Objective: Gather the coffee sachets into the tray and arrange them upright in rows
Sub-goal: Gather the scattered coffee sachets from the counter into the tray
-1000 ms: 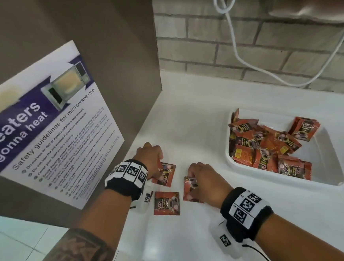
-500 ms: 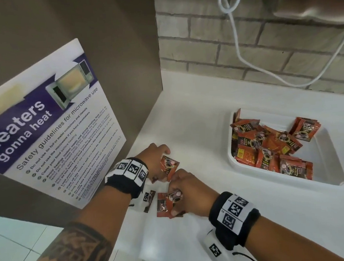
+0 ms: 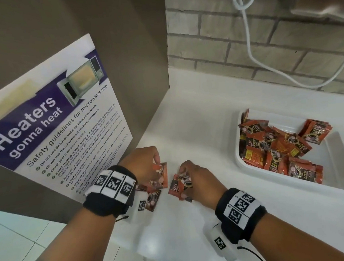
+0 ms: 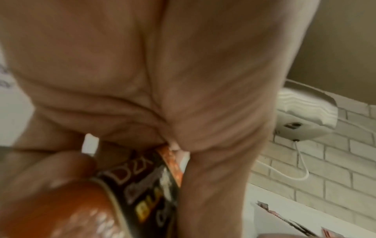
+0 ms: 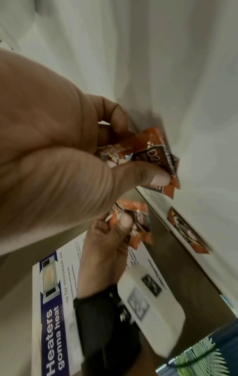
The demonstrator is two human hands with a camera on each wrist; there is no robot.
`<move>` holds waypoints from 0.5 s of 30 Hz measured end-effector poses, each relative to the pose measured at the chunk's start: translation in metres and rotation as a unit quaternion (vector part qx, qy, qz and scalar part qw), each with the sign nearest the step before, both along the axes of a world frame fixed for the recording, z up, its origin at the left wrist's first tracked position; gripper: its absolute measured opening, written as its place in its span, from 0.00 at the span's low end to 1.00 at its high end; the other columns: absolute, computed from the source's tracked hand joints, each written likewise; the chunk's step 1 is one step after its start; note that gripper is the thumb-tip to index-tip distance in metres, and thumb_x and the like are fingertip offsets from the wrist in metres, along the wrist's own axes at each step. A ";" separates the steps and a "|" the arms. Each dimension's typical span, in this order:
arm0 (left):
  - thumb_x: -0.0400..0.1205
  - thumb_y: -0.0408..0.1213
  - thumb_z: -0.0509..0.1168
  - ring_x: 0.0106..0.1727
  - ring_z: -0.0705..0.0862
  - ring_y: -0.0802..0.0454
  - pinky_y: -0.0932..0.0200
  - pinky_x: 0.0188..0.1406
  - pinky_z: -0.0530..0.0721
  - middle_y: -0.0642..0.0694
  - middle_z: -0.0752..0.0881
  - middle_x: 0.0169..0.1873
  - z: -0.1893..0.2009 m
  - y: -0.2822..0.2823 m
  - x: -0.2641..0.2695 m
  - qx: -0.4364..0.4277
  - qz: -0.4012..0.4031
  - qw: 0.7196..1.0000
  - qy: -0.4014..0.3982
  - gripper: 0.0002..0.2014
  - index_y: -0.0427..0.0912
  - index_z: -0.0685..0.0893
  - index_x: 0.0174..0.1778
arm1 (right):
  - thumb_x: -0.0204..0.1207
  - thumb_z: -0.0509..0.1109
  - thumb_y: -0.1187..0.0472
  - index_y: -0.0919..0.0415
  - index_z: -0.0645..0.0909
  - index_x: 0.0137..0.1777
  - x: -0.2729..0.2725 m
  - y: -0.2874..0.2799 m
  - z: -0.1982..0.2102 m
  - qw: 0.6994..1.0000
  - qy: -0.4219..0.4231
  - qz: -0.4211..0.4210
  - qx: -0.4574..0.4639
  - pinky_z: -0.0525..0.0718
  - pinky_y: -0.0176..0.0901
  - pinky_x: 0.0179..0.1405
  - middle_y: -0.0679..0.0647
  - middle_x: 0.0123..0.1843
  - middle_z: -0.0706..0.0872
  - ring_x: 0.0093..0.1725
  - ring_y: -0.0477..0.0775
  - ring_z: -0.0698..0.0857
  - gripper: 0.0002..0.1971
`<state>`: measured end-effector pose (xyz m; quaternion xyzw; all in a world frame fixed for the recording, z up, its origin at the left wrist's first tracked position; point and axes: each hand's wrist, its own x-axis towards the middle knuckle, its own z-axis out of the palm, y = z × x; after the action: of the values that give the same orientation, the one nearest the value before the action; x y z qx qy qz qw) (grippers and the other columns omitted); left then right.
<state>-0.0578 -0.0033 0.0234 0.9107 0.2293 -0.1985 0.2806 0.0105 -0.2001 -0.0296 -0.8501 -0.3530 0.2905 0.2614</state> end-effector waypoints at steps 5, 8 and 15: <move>0.68 0.37 0.83 0.50 0.84 0.51 0.57 0.43 0.84 0.51 0.82 0.52 -0.017 -0.007 -0.024 0.085 -0.100 0.981 0.140 0.35 0.48 0.70 0.66 | 0.67 0.82 0.64 0.54 0.78 0.67 0.007 0.002 0.000 1.000 0.010 -0.009 -0.014 0.87 0.51 0.55 0.53 0.60 0.82 0.56 0.55 0.83 0.28; 0.64 0.42 0.86 0.52 0.85 0.50 0.55 0.49 0.86 0.50 0.85 0.52 -0.027 -0.011 -0.021 0.098 -0.112 0.979 0.137 0.34 0.46 0.74 0.61 | 0.68 0.82 0.62 0.56 0.80 0.68 0.009 0.002 -0.001 1.000 0.006 -0.013 -0.019 0.85 0.49 0.57 0.54 0.60 0.81 0.57 0.55 0.83 0.28; 0.68 0.45 0.84 0.52 0.85 0.49 0.56 0.53 0.86 0.45 0.79 0.59 -0.025 -0.013 0.005 0.140 -0.155 0.973 0.098 0.25 0.44 0.82 0.57 | 0.72 0.80 0.58 0.58 0.80 0.68 0.015 -0.005 0.000 0.998 -0.021 -0.045 -0.040 0.75 0.39 0.48 0.54 0.59 0.80 0.53 0.51 0.79 0.25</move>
<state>-0.0533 -0.0162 -0.0018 0.9413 0.1377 -0.2940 0.0926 0.0258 -0.2049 -0.0291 -0.8808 -0.3078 0.2747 0.2323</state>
